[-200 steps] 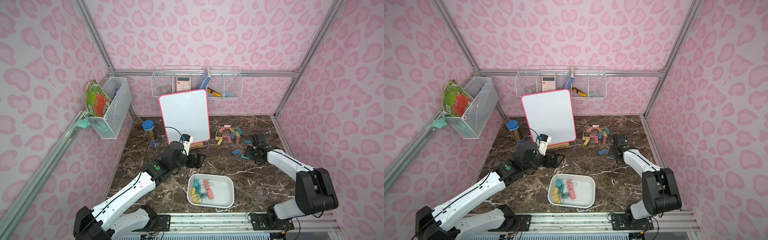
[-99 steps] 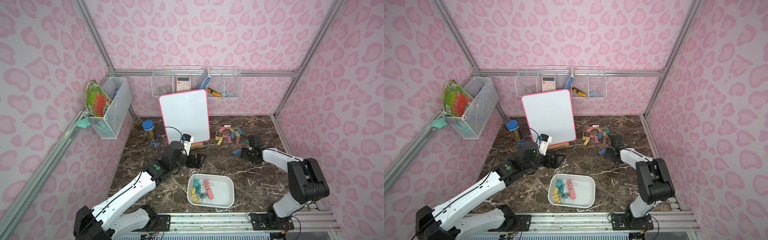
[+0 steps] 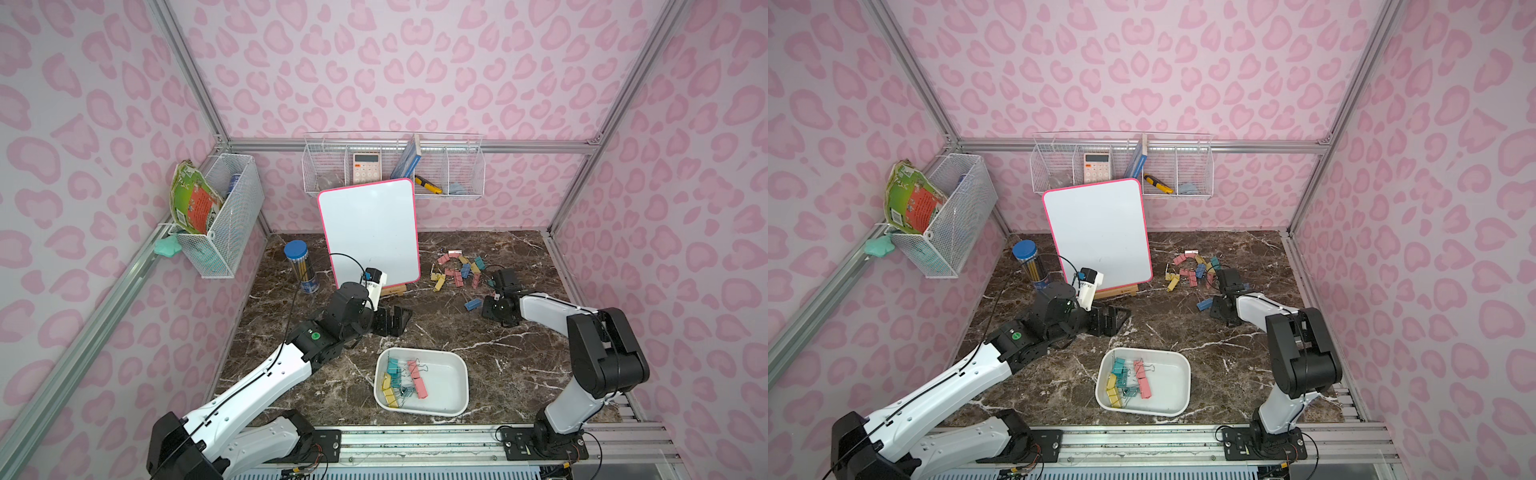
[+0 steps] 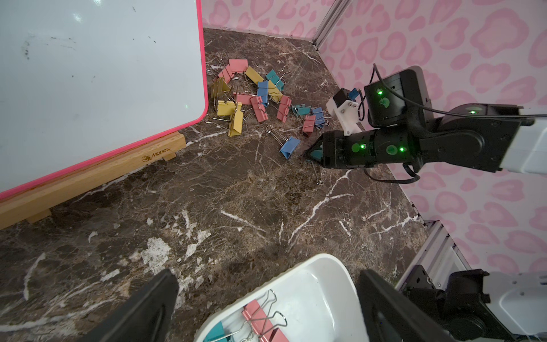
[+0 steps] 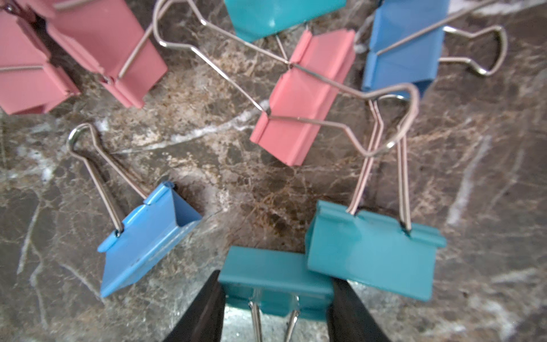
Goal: Put the binder clips in the storage box
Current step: Pick up the binder clip at the center of the board, then place the binder clip in the storage box.
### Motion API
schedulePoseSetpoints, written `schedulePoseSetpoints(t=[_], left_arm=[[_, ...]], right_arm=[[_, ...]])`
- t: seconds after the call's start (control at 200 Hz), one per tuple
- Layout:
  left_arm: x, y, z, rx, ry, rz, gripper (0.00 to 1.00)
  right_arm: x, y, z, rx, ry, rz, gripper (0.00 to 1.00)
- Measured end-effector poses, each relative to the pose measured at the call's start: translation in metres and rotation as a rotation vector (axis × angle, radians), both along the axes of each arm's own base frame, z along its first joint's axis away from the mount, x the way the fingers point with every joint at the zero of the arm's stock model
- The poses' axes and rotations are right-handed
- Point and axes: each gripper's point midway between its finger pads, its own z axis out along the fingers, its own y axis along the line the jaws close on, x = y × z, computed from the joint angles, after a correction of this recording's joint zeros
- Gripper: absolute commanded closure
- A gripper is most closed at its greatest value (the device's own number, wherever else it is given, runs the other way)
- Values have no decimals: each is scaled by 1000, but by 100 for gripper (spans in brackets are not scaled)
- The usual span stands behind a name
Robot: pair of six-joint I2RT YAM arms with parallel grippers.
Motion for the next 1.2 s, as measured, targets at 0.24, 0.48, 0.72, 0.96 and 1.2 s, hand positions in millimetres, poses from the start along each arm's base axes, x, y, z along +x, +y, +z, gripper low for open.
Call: schedulePoseSetpoints(t=[0.24,0.48,0.72,0.96,1.2], left_arm=[[1,1,0,2,-2,6,1],[3,0,-4,9,2,10,1],[11,0,-7,18,4,36,1],[16,18,6,7,-40,145,1],[10,57,14,-4,-100,304,1]], right_arm=[[1,19,63,43,-158,48,64],[-48,79,160,204,-374,263,69],[-161,171,168,459,-320,610,71],[-219,234,135,418,-190,854,71],[-230,261,87,328,-84,963,65]])
